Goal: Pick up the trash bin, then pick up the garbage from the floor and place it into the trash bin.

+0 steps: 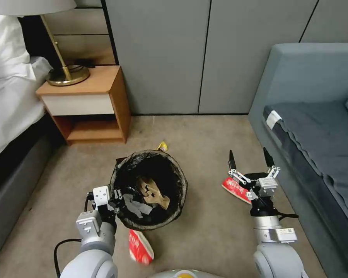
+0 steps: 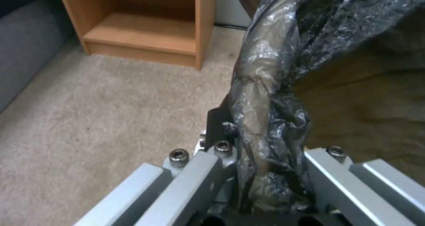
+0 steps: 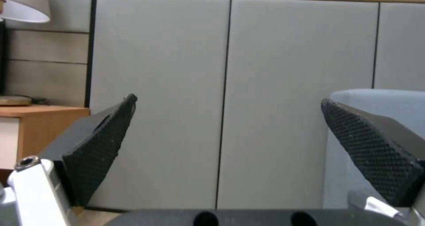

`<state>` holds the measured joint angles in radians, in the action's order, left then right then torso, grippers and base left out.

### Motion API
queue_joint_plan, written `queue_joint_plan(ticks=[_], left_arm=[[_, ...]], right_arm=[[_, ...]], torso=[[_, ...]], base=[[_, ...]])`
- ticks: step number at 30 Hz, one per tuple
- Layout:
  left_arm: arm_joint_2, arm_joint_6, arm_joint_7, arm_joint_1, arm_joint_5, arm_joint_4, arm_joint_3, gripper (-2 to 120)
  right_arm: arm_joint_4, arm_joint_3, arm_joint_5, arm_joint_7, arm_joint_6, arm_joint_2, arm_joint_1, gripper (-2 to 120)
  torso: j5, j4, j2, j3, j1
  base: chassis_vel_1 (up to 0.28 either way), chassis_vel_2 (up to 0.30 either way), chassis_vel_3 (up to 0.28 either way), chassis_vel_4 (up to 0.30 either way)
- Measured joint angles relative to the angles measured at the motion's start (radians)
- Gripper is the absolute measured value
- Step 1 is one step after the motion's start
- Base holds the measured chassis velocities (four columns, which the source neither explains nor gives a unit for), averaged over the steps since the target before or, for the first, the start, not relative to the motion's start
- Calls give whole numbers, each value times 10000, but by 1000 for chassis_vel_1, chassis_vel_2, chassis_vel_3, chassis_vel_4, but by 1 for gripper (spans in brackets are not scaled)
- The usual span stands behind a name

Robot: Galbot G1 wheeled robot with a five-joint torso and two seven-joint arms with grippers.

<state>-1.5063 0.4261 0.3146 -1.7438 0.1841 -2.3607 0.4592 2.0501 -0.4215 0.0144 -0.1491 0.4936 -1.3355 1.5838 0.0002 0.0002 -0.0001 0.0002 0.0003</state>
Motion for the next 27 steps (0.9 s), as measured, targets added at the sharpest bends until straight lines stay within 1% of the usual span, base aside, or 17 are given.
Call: queue_joint_plan(ticks=[2,11,14,20,27], left_arm=[[1,0,0,-1,0,-6,3,1],[5,7,3,-42,1,-40,0,1],[5,7,3,-53,0,-58,-3,1],[-19,3,3,-153,-29,-162,7,1],[-38,-41,4,-209,-56,-187,29,1]], right_arm=[[1,0,-33,7,23,-4,-13,100],[-3,-90,-292,11,66,19,-304,100],[4,-131,-343,10,-98,89,-564,100],[249,-184,40,10,-1040,418,-1500,100],[549,-210,302,80,-1460,527,-1920,100]], torso=[[-4,-1,0,0,0],[-2,-3,1,-3,-3],[-2,-2,1,-3,-2],[-1,-2,0,-2,-3],[-3,-3,1,-3,-2]], base=[[-36,62,20,-17],[37,-43,-36,20],[0,0,0,0],[0,0,0,0],[0,0,0,0]])
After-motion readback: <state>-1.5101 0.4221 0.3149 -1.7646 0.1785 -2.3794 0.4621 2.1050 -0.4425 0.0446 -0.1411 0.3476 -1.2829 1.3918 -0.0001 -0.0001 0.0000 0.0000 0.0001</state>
